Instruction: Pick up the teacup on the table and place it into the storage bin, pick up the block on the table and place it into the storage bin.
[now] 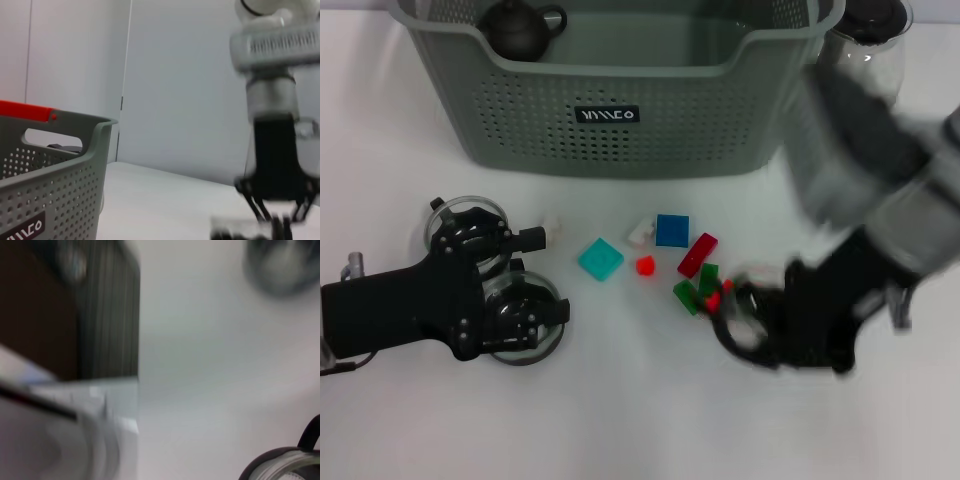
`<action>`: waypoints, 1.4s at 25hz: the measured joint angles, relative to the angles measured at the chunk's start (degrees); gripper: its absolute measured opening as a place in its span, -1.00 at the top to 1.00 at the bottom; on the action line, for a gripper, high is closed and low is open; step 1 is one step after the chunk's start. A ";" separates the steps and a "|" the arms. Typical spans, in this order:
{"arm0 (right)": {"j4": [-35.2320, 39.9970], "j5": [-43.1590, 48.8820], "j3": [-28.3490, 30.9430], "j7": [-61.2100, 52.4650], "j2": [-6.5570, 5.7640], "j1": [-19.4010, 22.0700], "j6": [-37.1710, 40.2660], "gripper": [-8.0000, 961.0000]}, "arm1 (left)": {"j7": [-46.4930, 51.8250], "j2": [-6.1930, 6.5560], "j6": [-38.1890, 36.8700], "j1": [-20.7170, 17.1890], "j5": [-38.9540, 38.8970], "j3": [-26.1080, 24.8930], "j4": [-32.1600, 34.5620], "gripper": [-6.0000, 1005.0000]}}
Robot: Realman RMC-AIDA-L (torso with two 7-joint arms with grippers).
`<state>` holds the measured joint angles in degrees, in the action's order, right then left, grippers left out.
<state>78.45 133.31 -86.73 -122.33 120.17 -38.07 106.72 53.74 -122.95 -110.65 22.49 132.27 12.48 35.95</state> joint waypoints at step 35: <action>-48.22 26.24 14.10 -35.22 0.10 -39.01 -55.16 0.87 | 0.05 -0.19 0.91 0.91 0.00 0.06 -0.86 -0.64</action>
<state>30.22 159.55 -72.64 -157.55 120.27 -77.08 51.56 53.79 -123.14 -109.74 23.40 132.27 12.54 35.09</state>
